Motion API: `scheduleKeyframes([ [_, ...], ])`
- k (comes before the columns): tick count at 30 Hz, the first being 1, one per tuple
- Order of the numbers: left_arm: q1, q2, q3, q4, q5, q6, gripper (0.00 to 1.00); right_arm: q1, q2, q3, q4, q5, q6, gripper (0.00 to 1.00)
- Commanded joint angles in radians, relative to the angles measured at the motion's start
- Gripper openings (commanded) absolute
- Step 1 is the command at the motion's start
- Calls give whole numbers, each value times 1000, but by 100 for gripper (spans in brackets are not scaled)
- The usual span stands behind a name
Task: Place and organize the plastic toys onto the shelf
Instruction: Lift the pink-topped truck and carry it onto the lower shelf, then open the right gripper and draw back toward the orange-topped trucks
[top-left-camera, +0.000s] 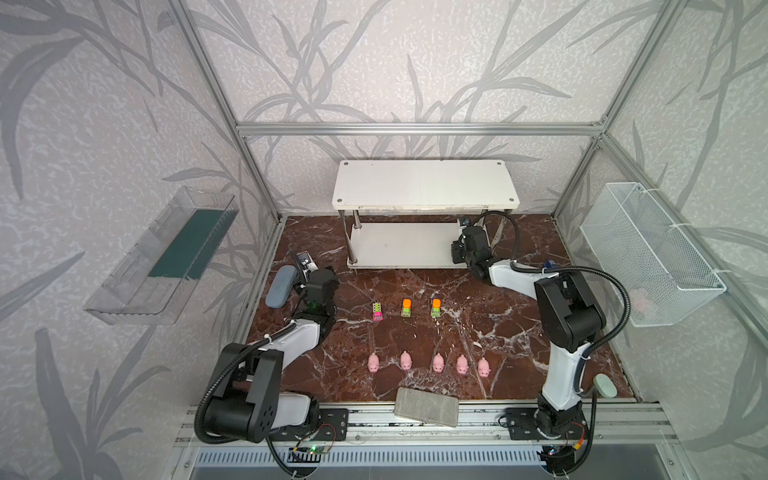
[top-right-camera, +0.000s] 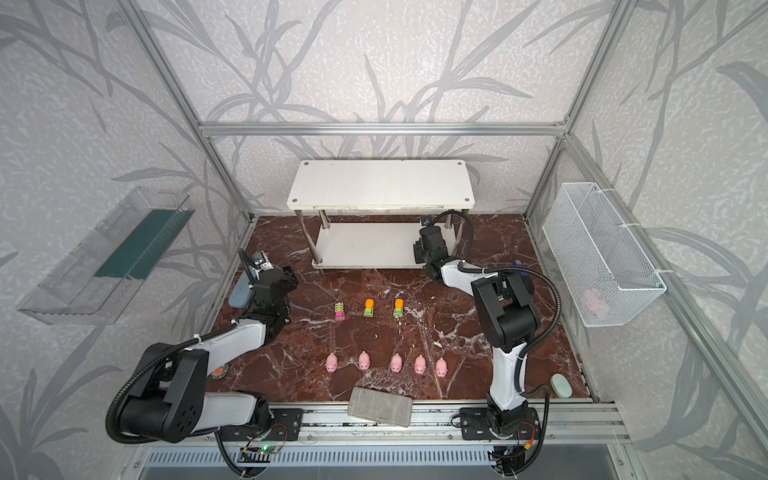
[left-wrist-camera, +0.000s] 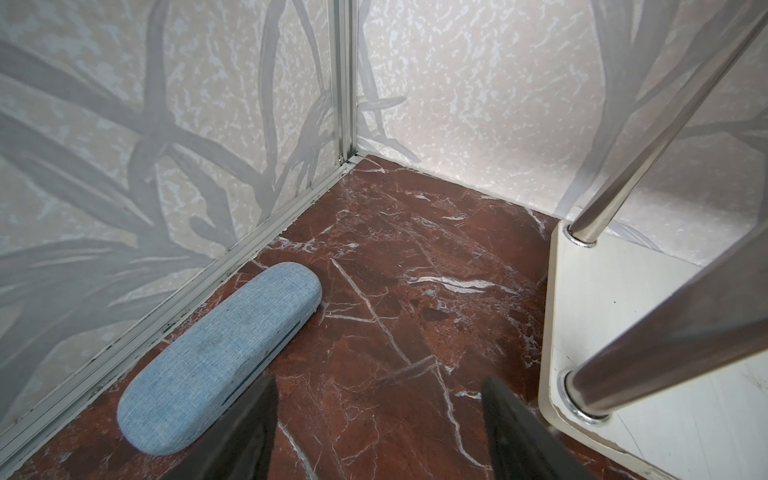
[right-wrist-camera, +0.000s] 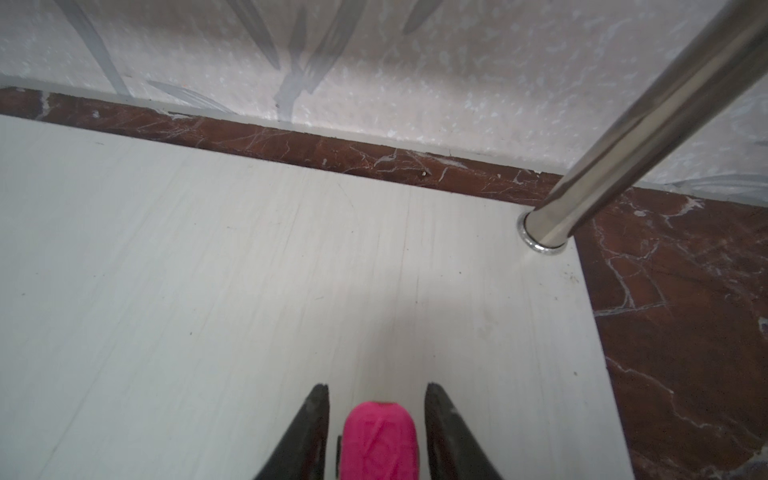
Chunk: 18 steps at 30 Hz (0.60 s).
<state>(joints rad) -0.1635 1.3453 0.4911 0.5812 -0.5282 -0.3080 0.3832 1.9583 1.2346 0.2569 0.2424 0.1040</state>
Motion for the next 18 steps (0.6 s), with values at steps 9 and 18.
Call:
scheduleKeyframes([
  [9,-4,-2,27,-9,-8,-13,75,-15,-80,-36,49,-34,48,49],
  [18,-4,2,30,-5,-5,-13,75,-11,-244,-201,119,-121,126,60],
])
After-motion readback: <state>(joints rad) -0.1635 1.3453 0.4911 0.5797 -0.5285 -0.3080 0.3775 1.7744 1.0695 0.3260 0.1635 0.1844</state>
